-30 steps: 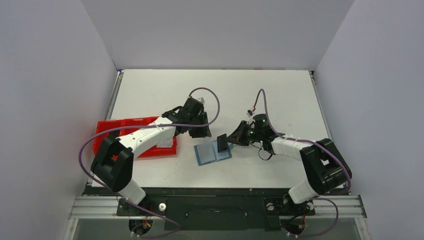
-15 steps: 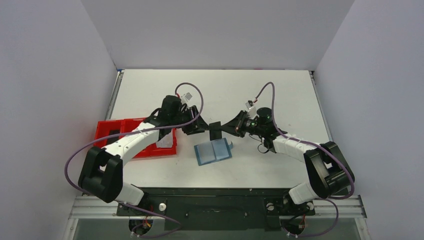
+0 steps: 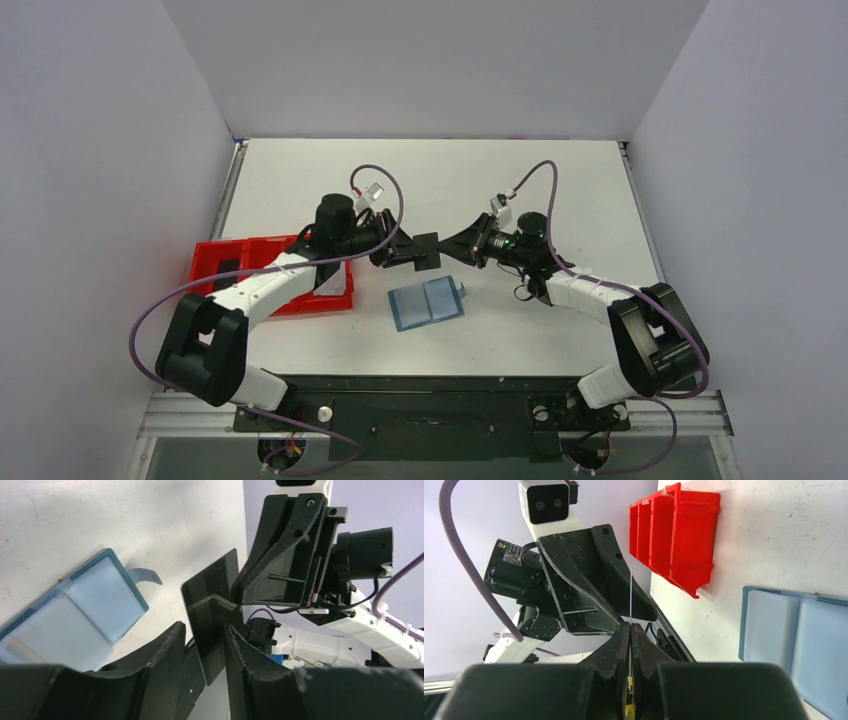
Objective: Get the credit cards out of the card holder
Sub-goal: Place the credit card in the storage box.
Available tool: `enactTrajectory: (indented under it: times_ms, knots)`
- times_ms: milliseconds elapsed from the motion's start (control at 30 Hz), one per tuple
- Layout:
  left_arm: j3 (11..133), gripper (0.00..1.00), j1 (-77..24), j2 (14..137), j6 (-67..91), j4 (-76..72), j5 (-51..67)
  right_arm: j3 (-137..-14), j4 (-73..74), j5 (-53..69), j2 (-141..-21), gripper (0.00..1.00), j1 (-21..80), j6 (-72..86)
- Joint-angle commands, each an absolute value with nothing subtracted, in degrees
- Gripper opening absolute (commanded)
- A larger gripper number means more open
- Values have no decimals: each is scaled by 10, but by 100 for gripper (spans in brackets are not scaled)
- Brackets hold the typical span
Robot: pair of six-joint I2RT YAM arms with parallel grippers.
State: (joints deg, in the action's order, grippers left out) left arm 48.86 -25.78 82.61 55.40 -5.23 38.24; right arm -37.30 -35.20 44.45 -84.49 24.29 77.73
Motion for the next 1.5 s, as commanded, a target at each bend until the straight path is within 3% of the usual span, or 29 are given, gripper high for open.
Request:
enactTrajectory:
  times_ms: [0,67,133,233,333,467,833,1067,1467]
  knots:
    - [478,29,-254,816,590,-148,419,-392,-397,453,-837,0,241,782]
    - [475,21,-254,818,596,-157,421,-393,-392,452,-838,0,243,778]
    - [471,5,-254,819,599,-160,422,-395,-383,449,-838,0,245,770]
    - [466,0,-254,817,601,-160,419,-406,-328,438,-827,0,249,730]
    - [464,0,-254,804,593,-139,401,-428,-226,396,-805,30,252,661]
    - [471,0,-254,781,567,-78,355,-463,-80,324,-768,47,258,572]
    - [556,0,-229,671,458,264,97,-477,66,197,-725,51,258,496]
    - [612,0,-149,627,425,457,-80,-464,79,179,-716,51,259,476]
    - [658,0,36,646,429,569,-253,-465,81,221,-735,51,260,457]
